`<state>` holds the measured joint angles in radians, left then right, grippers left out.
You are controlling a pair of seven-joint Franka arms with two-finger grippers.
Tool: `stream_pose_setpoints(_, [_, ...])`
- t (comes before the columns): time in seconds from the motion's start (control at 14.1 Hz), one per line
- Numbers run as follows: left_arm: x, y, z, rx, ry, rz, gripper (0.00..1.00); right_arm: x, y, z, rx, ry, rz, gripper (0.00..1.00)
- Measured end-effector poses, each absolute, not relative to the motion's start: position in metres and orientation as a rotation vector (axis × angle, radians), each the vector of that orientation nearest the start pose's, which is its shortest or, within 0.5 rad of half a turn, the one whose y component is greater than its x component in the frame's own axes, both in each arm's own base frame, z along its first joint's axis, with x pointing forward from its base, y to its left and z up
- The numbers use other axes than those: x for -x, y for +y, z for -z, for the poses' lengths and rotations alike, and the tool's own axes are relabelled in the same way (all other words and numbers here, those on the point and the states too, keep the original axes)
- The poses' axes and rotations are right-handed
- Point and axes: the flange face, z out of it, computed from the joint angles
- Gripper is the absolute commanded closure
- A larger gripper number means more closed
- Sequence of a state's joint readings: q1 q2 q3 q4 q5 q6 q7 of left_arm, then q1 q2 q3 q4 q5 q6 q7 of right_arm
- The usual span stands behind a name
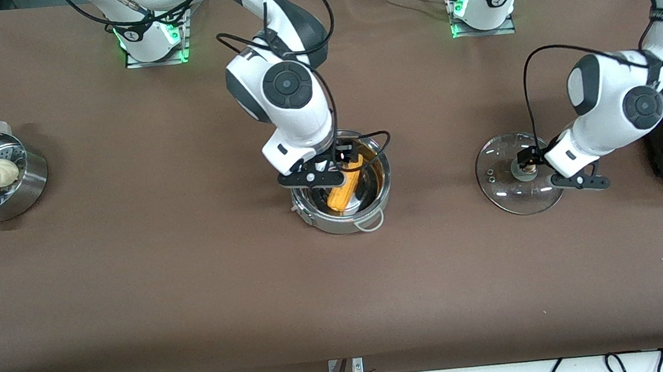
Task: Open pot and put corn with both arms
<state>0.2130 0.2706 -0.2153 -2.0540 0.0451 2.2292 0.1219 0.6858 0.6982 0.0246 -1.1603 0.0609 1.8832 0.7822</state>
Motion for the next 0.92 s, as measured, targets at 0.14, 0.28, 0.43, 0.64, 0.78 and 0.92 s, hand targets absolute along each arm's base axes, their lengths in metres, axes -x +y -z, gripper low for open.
stream_pose_setpoints(0.14, [-0.578,0.003,-0.355,3.138,0.235,-0.125,0.00,-0.587,0.458,-0.395,3.083,0.061,-0.063,0.00])
stream_pose_setpoints(0.28, [-0.575,-0.001,-0.418,3.120,0.238,-0.118,0.00,-0.604,0.423,-0.409,3.118,0.004,-0.062,0.00])
stream_pose_setpoints(0.43, [-0.571,-0.011,-0.475,3.108,0.228,-0.152,0.00,-0.613,0.385,-0.431,3.168,-0.068,-0.103,0.00])
stream_pose_setpoints(0.64, [-0.565,-0.034,-0.539,3.099,0.202,-0.200,0.00,-0.623,0.320,-0.476,3.206,-0.142,-0.131,0.00])
stream_pose_setpoints(0.78, [-0.560,-0.044,-0.562,3.095,0.186,-0.235,0.00,-0.624,0.271,-0.503,3.186,-0.179,-0.146,0.00])
stream_pose_setpoints(0.92, [-0.557,-0.049,-0.573,3.092,0.188,-0.248,0.00,-0.617,0.220,-0.520,3.158,-0.185,-0.191,0.00])
